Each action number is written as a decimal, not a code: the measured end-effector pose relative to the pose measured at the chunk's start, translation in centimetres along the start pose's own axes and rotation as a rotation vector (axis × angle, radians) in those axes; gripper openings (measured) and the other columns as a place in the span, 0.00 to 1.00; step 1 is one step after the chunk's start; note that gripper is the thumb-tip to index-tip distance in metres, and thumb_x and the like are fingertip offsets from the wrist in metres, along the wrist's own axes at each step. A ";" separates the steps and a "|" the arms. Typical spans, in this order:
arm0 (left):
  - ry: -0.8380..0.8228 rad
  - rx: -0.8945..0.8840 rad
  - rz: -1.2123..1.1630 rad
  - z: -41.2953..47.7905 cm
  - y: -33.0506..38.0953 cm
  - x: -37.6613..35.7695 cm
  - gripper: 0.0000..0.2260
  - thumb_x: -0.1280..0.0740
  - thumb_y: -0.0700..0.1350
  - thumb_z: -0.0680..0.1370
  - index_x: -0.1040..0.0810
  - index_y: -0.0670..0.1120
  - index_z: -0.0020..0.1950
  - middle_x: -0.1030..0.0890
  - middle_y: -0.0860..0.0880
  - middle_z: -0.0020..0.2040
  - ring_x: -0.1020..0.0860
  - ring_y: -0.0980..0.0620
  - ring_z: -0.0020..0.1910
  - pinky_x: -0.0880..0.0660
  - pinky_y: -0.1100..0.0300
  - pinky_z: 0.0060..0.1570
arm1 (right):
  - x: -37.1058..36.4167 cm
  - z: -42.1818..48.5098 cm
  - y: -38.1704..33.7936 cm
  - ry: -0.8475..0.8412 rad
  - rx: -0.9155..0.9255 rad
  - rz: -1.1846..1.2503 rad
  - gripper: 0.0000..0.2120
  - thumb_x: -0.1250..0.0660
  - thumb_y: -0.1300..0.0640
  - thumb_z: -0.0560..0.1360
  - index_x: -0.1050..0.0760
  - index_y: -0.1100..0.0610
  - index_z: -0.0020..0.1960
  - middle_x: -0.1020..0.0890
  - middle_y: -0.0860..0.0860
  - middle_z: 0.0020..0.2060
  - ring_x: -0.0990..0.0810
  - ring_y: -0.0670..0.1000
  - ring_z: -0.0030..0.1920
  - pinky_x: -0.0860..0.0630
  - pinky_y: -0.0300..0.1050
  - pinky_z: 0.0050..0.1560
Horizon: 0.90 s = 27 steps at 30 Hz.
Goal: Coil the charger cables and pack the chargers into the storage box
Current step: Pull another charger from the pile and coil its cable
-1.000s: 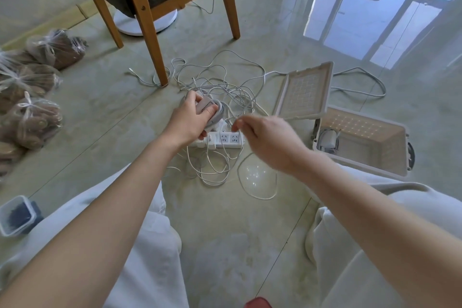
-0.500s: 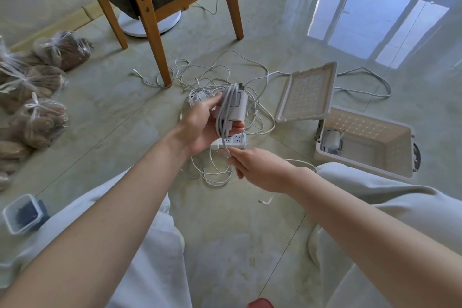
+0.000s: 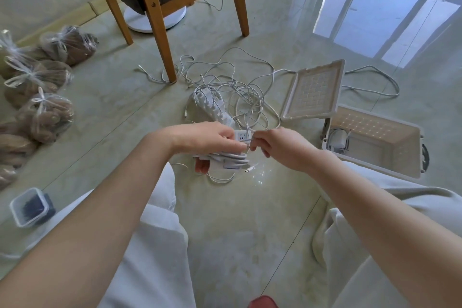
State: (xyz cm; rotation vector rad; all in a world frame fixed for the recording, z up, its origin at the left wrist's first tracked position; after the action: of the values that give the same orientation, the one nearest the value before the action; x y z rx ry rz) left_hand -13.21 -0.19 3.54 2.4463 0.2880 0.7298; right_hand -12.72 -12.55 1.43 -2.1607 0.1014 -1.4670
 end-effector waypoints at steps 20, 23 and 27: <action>0.647 0.047 0.079 2.2 -2.1 4.9 0.15 0.44 0.51 0.82 0.37 0.41 0.59 0.25 0.38 0.59 0.23 0.37 0.54 0.25 0.48 0.50 | -2.5 -2.1 -6.5 0.082 0.070 0.044 0.13 0.53 0.53 0.82 0.36 0.57 0.61 0.19 0.59 0.49 0.22 0.65 0.45 0.28 0.51 0.41; 0.601 -0.047 -0.358 2.5 -1.7 4.4 0.14 0.45 0.52 0.82 0.38 0.41 0.56 0.26 0.43 0.48 0.21 0.43 0.37 0.22 0.50 0.37 | -2.7 -2.8 -7.1 0.087 0.071 0.052 0.12 0.52 0.54 0.82 0.38 0.58 0.62 0.19 0.59 0.46 0.22 0.65 0.42 0.32 0.50 0.37; 0.475 -0.156 -0.893 2.6 0.0 3.1 0.14 0.45 0.51 0.82 0.36 0.40 0.57 0.24 0.43 0.40 0.22 0.48 0.27 0.22 0.57 0.28 | -3.4 -3.4 -7.6 0.058 0.118 0.081 0.12 0.52 0.54 0.82 0.39 0.58 0.61 0.22 0.59 0.40 0.24 0.65 0.39 0.28 0.52 0.38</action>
State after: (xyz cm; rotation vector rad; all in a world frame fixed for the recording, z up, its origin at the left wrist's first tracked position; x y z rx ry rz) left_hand -9.20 -0.33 3.08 1.6838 1.3314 0.8383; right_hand -18.84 -6.11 3.02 -1.9978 0.1176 -1.4530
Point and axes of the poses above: each hand's wrist, its own z-axis towards the middle knuckle, its own x-axis out of the back of the hand, y = z × x, the point moved 8 cm from there along z, towards the middle knuckle
